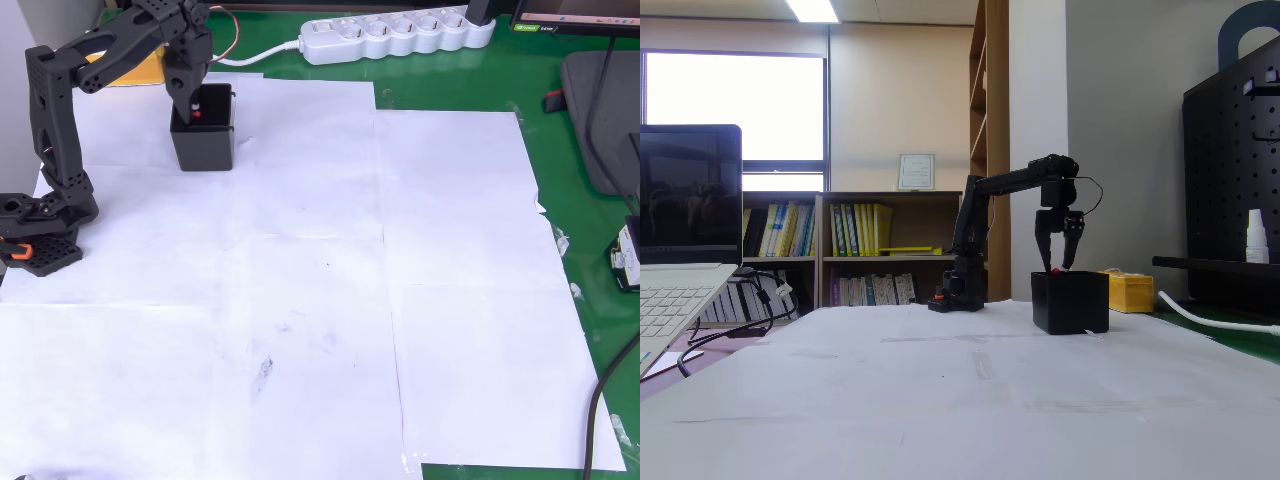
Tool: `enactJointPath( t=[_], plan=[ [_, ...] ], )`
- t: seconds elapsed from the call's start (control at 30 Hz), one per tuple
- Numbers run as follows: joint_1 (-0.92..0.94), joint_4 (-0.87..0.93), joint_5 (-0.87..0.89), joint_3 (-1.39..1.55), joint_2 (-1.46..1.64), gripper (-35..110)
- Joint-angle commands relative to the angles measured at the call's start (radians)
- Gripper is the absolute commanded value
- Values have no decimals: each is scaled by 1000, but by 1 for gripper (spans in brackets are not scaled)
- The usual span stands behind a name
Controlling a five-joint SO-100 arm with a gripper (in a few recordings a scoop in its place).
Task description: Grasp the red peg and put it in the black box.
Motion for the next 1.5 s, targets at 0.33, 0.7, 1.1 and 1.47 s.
enactJointPath(
  t=[0.33,0.7,1.1,1.47],
  plan=[
    [8,-31,-2,14,-34,32],
    [14,-15,6,32,-44,15],
    [95,25,-44,26,-330,0],
    [459,-179,-382,-716,-1060,0]
  ],
)
